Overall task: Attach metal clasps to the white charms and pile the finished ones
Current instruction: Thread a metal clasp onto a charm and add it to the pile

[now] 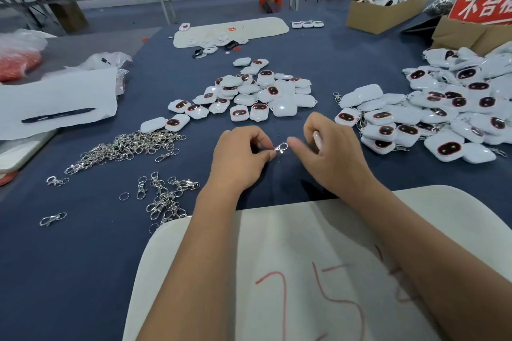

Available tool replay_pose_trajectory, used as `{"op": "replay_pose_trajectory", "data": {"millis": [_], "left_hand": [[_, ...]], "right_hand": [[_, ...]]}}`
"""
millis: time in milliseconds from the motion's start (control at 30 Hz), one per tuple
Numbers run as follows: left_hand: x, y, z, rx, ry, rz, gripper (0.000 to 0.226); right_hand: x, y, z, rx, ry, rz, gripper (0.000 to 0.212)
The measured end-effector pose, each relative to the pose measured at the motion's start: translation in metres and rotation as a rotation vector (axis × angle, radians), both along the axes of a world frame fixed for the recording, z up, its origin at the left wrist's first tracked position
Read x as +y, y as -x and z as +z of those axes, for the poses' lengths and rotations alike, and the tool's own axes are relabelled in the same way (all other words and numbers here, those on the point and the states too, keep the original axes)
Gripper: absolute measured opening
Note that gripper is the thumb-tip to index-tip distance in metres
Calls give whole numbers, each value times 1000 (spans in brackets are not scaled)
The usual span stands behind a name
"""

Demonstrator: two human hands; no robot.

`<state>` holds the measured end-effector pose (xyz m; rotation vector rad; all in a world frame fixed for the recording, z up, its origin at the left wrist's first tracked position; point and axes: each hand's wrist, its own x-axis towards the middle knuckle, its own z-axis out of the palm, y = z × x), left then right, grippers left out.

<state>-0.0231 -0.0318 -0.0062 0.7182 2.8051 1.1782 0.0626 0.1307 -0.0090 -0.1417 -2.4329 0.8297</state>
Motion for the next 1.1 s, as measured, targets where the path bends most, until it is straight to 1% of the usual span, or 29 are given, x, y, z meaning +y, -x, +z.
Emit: {"op": "replay_pose_trajectory", "data": {"millis": [33, 67, 100, 133, 167, 200, 233, 267, 333, 400, 467, 533, 567, 667, 700, 800, 867, 933, 967, 1100], "left_hand": [[1, -1, 0, 5, -27, 8, 16], [2, -2, -1, 4, -69, 22, 16], [4, -3, -1, -8, -134, 39, 16], [7, -5, 0, -38, -213, 54, 17], [9, -6, 2, -81, -294, 61, 17], [11, -8, 3, -131, -367, 63, 18], [12, -9, 3, -182, -424, 63, 18], [12, -10, 4, -228, -468, 60, 18], [12, -11, 6, -300, -548, 39, 18], [11, -11, 7, -350, -622, 2, 13], [11, -10, 8, -374, -652, -23, 12], [11, -10, 8, -367, -669, -20, 13], [11, -10, 7, -321, -660, -14, 14], [11, -8, 4, -22, -502, -29, 22], [13, -9, 4, 42, -481, -52, 25], [18, -14, 5, 79, -531, -110, 27], [20, -16, 4, 105, -501, -147, 25], [21, -17, 3, 100, -481, -170, 24], [21, -18, 3, 73, -501, -168, 23], [27, -21, 4, -161, -689, -148, 11]], "right_hand": [[2, 1, 0, 4, 44, -10, 39], [4, 1, -1, 10, 69, 12, 35], [3, 0, -1, 13, 52, 50, 23], [3, -1, -2, 2, 1, 99, 7], [1, -1, -2, -23, -66, 138, 12], [0, 0, -4, -52, -125, 167, 24], [0, 1, -4, -71, -139, 172, 29], [1, 3, -5, -65, -124, 156, 27], [5, 4, -5, -23, -68, 142, 13], [7, 4, -4, 14, -18, 164, 10], [7, 3, -3, 9, 13, 182, 12], [6, 2, -2, -20, 114, 197, 18], [7, 1, -1, -37, 180, 198, 20], [10, 0, 2, -65, 342, 182, 26], [10, 0, 3, -64, 376, 179, 28], [9, 0, 5, -59, 428, 176, 32], [8, 0, 7, -67, 451, 186, 34], [9, -1, 8, -77, 475, 197, 37], [9, -1, 8, -80, 481, 201, 37], [9, 0, 6, -53, 463, 220, 33]]}}
